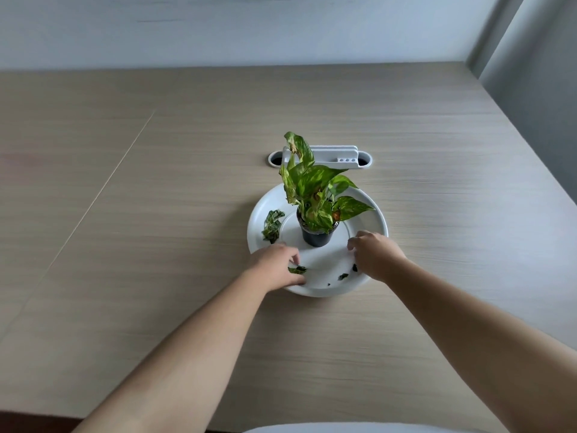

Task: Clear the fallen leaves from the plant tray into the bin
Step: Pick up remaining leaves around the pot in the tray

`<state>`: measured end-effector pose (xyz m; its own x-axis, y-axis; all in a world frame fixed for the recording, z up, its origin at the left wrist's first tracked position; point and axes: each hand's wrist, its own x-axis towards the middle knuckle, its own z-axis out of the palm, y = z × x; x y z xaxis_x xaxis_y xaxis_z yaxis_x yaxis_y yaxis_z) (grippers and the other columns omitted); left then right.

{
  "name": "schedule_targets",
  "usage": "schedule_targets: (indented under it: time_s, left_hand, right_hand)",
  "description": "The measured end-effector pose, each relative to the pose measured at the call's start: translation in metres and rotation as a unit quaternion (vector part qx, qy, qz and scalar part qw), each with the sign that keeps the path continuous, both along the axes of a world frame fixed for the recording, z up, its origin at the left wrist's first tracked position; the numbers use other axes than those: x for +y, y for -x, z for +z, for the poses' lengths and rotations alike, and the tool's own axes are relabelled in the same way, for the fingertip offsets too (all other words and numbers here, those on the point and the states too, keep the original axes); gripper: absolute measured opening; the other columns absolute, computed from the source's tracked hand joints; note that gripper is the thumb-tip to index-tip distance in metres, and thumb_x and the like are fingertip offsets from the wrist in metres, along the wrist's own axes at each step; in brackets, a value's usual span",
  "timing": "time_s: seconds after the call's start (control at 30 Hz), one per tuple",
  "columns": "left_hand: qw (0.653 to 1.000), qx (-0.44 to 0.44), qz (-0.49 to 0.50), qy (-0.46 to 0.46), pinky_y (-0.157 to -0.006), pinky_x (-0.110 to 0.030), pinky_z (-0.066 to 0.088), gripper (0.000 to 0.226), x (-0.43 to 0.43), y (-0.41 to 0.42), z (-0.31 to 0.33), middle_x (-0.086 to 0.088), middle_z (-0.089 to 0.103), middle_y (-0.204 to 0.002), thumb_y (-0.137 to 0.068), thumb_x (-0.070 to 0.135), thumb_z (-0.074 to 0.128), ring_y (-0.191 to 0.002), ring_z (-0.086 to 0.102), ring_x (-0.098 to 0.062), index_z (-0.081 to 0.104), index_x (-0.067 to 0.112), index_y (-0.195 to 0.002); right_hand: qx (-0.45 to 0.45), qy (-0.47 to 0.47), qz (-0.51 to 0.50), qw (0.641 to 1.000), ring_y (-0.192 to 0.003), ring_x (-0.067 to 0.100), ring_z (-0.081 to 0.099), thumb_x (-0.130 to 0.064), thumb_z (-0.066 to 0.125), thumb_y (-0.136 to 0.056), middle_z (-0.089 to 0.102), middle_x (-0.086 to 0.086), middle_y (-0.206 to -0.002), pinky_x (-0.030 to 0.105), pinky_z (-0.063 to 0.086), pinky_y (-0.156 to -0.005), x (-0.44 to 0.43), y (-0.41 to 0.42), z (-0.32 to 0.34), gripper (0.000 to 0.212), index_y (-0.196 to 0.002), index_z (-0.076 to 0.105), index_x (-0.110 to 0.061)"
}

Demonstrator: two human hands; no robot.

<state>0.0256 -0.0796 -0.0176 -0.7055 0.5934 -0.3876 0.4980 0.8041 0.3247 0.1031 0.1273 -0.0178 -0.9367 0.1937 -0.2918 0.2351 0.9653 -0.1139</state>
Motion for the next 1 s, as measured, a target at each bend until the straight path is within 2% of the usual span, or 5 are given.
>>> schedule_targets:
  time_s: [0.1, 0.23, 0.47, 0.77, 1.0]
  left_hand:
    - [0.999, 0.024, -0.023, 0.041, -0.078, -0.032, 0.049, 0.045, 0.013, -0.005, -0.002, -0.001, 0.055, -0.11, -0.068, 0.055, 0.072, -0.1, 0.058, -0.023, 0.059, 0.027, -0.101]
    - [0.998, 0.041, -0.013, 0.053, -0.071, -0.033, 0.044, 0.046, 0.027, -0.012, -0.003, -0.003, 0.051, -0.103, -0.067, 0.055, 0.074, -0.093, 0.054, -0.025, 0.053, 0.023, -0.091]
    - [0.999, 0.001, 0.048, -0.008, -0.061, -0.025, 0.033, 0.022, 0.028, -0.013, -0.008, -0.01, 0.055, -0.096, -0.076, -0.007, 0.053, -0.077, 0.051, -0.026, 0.064, 0.009, -0.088]
    - [0.991, -0.02, 0.099, -0.082, -0.075, -0.024, 0.053, 0.008, 0.014, 0.001, -0.012, -0.01, 0.076, -0.09, -0.077, 0.002, 0.07, -0.08, 0.069, -0.022, 0.075, 0.005, -0.081]
    - [0.974, -0.012, 0.182, -0.137, -0.055, -0.011, 0.038, 0.005, -0.009, 0.015, 0.004, -0.006, 0.075, -0.089, -0.075, 0.005, 0.072, -0.072, 0.058, -0.012, 0.075, 0.006, -0.079]
  right_hand:
    - [-0.026, -0.014, -0.001, 1.0, -0.094, 0.031, 0.063, -0.025, 0.047, -0.089, 0.062, 0.009, -0.106, 0.035, 0.05, -0.069, -0.008, 0.005, 0.0, 0.024, -0.105, 0.059, -0.012]
    - [-0.05, -0.017, 0.009, 0.999, -0.097, 0.03, 0.062, -0.048, 0.067, -0.077, 0.058, 0.008, -0.108, 0.032, 0.043, -0.064, -0.024, 0.005, -0.002, 0.05, -0.108, 0.055, -0.012]
    - [-0.084, 0.012, -0.007, 0.996, -0.09, 0.033, 0.063, 0.001, 0.054, -0.08, 0.063, 0.016, -0.101, 0.033, 0.05, -0.068, -0.024, 0.011, -0.005, 0.018, -0.096, 0.062, -0.002]
    - [-0.07, 0.098, -0.006, 0.993, -0.073, 0.026, 0.058, 0.006, 0.048, -0.074, 0.062, 0.008, -0.084, 0.025, 0.047, -0.058, -0.022, 0.01, -0.004, 0.027, -0.066, 0.066, -0.013]
    - [-0.108, 0.127, 0.075, 0.983, -0.074, 0.016, 0.053, 0.003, 0.059, -0.079, 0.065, 0.005, -0.085, 0.015, 0.036, -0.049, -0.045, 0.015, -0.002, 0.023, -0.094, 0.072, -0.009]
